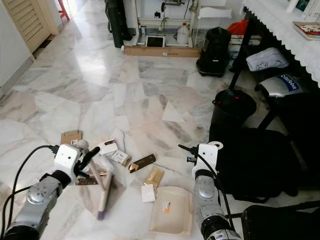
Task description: Sweep floor
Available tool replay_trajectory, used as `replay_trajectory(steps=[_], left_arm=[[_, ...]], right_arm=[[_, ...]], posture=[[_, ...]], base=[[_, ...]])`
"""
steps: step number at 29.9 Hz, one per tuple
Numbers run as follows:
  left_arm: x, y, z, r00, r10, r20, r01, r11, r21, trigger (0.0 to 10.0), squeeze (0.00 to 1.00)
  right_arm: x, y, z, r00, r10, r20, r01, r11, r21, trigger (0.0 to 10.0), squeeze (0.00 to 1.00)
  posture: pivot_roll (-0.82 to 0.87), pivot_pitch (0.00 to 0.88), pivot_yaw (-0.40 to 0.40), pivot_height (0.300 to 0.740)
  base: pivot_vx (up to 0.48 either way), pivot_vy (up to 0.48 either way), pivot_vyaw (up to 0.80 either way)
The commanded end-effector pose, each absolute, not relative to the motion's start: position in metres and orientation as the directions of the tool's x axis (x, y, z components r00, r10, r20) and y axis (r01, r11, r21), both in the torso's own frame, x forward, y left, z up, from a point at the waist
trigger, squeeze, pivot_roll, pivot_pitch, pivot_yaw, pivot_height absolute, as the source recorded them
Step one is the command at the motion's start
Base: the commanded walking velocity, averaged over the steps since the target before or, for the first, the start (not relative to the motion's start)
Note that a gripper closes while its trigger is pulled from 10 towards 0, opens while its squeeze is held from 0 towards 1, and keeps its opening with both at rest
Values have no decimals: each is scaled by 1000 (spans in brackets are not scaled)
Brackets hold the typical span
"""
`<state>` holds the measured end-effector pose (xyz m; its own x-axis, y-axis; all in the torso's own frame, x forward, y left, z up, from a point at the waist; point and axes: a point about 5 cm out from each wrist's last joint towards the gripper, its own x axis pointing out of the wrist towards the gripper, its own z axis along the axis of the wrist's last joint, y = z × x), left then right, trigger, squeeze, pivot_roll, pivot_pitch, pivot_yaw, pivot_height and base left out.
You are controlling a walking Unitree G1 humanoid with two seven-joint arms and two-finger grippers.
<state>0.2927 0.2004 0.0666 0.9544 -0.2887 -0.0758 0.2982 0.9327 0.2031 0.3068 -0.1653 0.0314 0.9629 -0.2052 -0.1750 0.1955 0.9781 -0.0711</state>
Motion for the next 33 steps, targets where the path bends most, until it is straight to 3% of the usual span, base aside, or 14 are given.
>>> replay_trajectory(steps=[1, 11, 20, 26, 33], left_arm=[[296, 203, 72, 965, -260, -23, 260, 951, 170, 10000, 0], [303, 196, 72, 961, -276, 12, 276, 961, 1, 10000, 0], [297, 190, 60, 883, -457, -107, 453, 890, -60, 10000, 0], [295, 193, 68, 859, -507, -65, 491, 854, -175, 10000, 0], [302, 204, 86, 913, -407, 16, 407, 911, -68, 10000, 0]], right_arm=[[309, -164, 36, 969, -196, -153, 190, 980, -55, 10000, 0], [309, -157, 34, 976, -144, -165, 139, 990, -39, 10000, 0], [309, -156, 33, 974, -141, -175, 135, 990, -43, 10000, 0], [308, -157, 31, 971, -147, -189, 140, 989, -50, 10000, 0], [309, -163, 34, 967, -195, -167, 187, 980, -62, 10000, 0]], posture=[[52, 87, -8, 740], [47, 75, -12, 740], [53, 78, -12, 740], [61, 75, -11, 740], [63, 73, -8, 740]], base=[[0, 0, 0], [0, 0, 0], [0, 0, 0], [0, 0, 0], [0, 0, 0]])
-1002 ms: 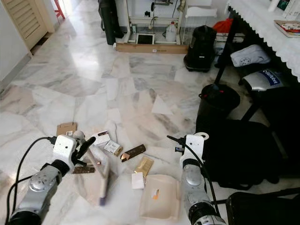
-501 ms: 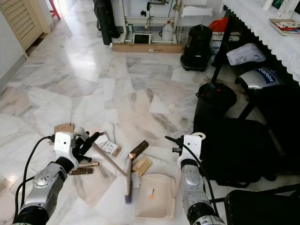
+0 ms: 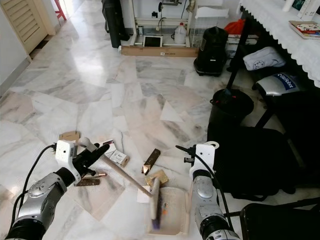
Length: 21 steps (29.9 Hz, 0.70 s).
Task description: Sweep floor
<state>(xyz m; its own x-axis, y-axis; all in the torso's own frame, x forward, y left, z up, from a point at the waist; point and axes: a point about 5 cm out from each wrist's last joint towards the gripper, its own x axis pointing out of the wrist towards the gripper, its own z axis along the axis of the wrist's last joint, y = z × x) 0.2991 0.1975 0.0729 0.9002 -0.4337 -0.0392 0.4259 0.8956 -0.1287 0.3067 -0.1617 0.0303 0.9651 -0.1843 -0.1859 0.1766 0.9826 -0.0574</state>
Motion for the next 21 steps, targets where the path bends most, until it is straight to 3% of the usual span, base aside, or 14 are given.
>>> replay_trajectory(steps=[1, 21], left_arm=[[302, 204, 89, 916, -401, 26, 402, 914, -47, 10000, 0], [295, 201, 99, 899, -438, 2, 435, 893, 120, 10000, 0]], right_arm=[[310, -164, 37, 967, -206, -149, 200, 978, -55, 10000, 0], [309, -175, 44, 963, -253, -89, 245, 965, -89, 10000, 0]], posture=[[64, 72, -8, 740], [68, 84, -11, 740]], base=[[0, 0, 0], [0, 0, 0]])
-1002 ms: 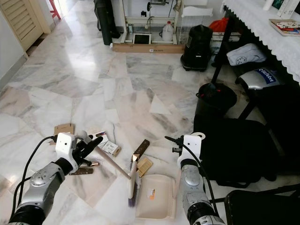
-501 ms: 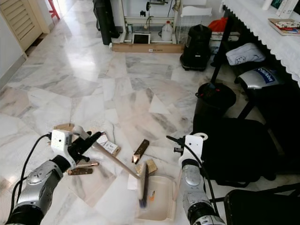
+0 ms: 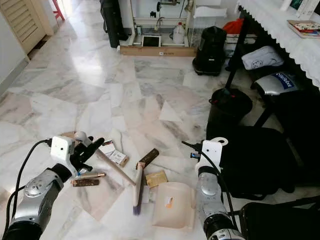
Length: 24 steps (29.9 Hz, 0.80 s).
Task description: Sweep floor
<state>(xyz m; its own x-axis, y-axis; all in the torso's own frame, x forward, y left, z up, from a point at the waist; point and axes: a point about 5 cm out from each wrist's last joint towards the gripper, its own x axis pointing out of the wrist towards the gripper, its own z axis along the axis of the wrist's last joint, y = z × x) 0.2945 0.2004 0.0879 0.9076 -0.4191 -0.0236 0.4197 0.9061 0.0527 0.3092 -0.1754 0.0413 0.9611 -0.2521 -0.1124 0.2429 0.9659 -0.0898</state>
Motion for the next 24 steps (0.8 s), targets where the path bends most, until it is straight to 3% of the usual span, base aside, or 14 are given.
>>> replay_trajectory(steps=[1, 11, 24], left_arm=[[295, 202, 99, 898, -439, 0, 436, 891, 125, 10000, 0], [293, 208, 109, 897, -441, -10, 429, 866, 258, 10000, 0], [294, 193, 90, 870, -485, -91, 491, 834, 254, 10000, 0]], right_arm=[[308, -175, 43, 964, -251, -94, 243, 966, -90, 10000, 0], [302, -168, 30, 960, -235, -154, 222, 970, -97, 10000, 0], [297, -169, 21, 951, -238, -198, 222, 970, -100, 10000, 0]], posture=[[69, 87, -10, 740], [80, 100, -5, 740], [77, 117, -1, 740]], base=[[0, 0, 0], [0, 0, 0], [0, 0, 0]])
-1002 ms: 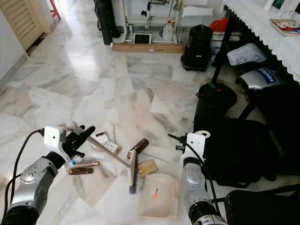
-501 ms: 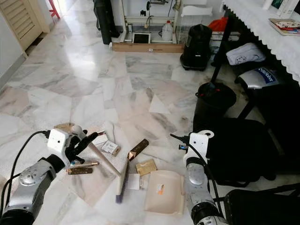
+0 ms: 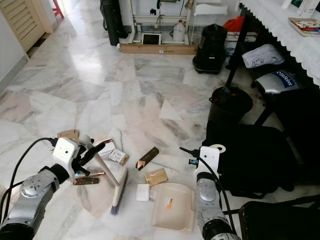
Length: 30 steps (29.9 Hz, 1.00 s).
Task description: Sweep floor
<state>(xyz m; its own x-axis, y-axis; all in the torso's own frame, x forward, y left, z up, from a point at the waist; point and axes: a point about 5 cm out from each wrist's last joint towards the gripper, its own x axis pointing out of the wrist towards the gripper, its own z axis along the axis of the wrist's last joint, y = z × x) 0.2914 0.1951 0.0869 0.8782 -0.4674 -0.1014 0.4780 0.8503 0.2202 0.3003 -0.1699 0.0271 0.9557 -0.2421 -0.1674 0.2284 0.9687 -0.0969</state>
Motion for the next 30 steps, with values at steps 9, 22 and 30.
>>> replay_trajectory(steps=[9, 22, 30], left_arm=[[293, 185, 77, 850, -508, -138, 526, 815, 240, 10000, 0], [297, 195, 75, 873, -476, -106, 483, 874, 56, 10000, 0], [303, 197, 75, 884, -464, -63, 453, 882, -132, 10000, 0]], right_arm=[[296, -169, 20, 952, -228, -204, 212, 973, -96, 10000, 0], [296, -166, 20, 955, -211, -207, 198, 977, -83, 10000, 0], [299, -168, 22, 956, -214, -200, 201, 976, -84, 10000, 0]], posture=[[65, 114, 0, 740], [52, 73, 9, 740], [38, 45, 17, 740]], base=[[0, 0, 0], [0, 0, 0], [0, 0, 0]])
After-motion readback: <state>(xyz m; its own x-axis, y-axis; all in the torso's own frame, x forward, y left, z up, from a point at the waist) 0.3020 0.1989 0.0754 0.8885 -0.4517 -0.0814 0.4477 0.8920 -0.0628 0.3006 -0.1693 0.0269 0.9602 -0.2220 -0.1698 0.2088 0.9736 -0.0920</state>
